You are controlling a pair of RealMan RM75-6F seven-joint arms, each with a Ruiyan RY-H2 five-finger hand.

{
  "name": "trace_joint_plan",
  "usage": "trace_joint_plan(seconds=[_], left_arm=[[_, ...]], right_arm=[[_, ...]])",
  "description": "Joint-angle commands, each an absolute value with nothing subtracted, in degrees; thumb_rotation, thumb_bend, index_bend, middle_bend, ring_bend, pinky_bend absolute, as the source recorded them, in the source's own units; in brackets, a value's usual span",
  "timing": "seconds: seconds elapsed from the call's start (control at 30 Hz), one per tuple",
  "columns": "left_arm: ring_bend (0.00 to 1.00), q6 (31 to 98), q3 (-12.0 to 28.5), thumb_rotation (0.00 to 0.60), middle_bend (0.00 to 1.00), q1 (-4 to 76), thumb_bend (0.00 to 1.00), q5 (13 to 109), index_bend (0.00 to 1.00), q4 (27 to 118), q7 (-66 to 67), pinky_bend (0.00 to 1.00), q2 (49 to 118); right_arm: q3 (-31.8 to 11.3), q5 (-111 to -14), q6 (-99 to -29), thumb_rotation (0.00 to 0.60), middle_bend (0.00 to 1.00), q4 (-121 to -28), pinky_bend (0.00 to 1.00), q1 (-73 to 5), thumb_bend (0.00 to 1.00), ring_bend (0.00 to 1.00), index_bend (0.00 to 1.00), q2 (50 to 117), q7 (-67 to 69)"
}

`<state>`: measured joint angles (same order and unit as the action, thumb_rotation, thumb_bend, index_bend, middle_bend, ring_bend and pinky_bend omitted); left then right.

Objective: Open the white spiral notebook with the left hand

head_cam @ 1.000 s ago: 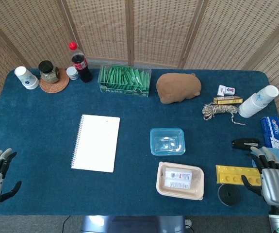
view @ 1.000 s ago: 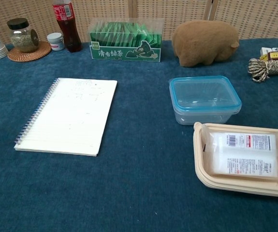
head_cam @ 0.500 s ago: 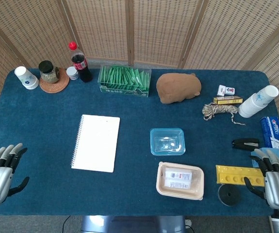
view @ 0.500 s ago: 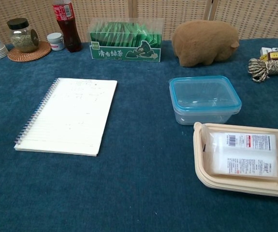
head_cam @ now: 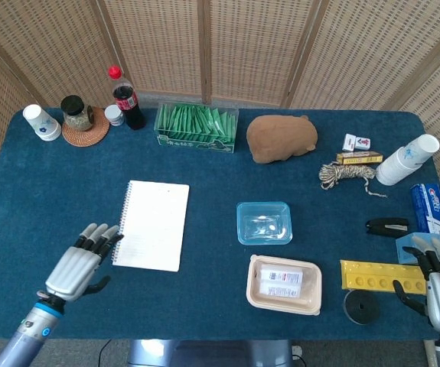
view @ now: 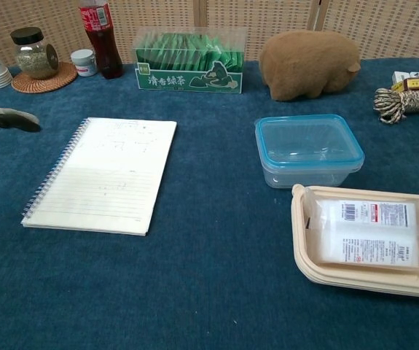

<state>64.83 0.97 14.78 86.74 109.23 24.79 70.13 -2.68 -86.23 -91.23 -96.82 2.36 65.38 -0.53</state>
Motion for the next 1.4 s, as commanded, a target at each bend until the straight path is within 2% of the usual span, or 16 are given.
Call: trace_joint_plan(seconds=[0.03,0.53,1.4], left_arm=[[0.00,61.3,1.7,0.600,0.05,17.7,0.28,85.4,0.19,107.9,26.6,0.00,73.7],[0.00,56.3,4.6,0.600,0.05,23.9,0.28,77.4,0.19,101.8,34.4,0.00,86.0],[0.00,57.7,4.0,0.600,0.05,28.7,0.28,69.4,0.20,96.8,41.8,0.00,94.5]], right_arm=[[-2.6,-86.1,-91.2,0.600,0.18,-96.8,0.12,2.5,0.31,0.07,0.26,65.4,-0.4],[-2.5,-85.7,-92.5,0.600,0.18,-96.0,0.12,3.8,0.31,0.07,0.26,64.5,0.9],[-3.0,-84.6,-95.5,0.600,0.18,-93.4,0.12,6.8,0.31,0.07,0.25,63.7,5.4]])
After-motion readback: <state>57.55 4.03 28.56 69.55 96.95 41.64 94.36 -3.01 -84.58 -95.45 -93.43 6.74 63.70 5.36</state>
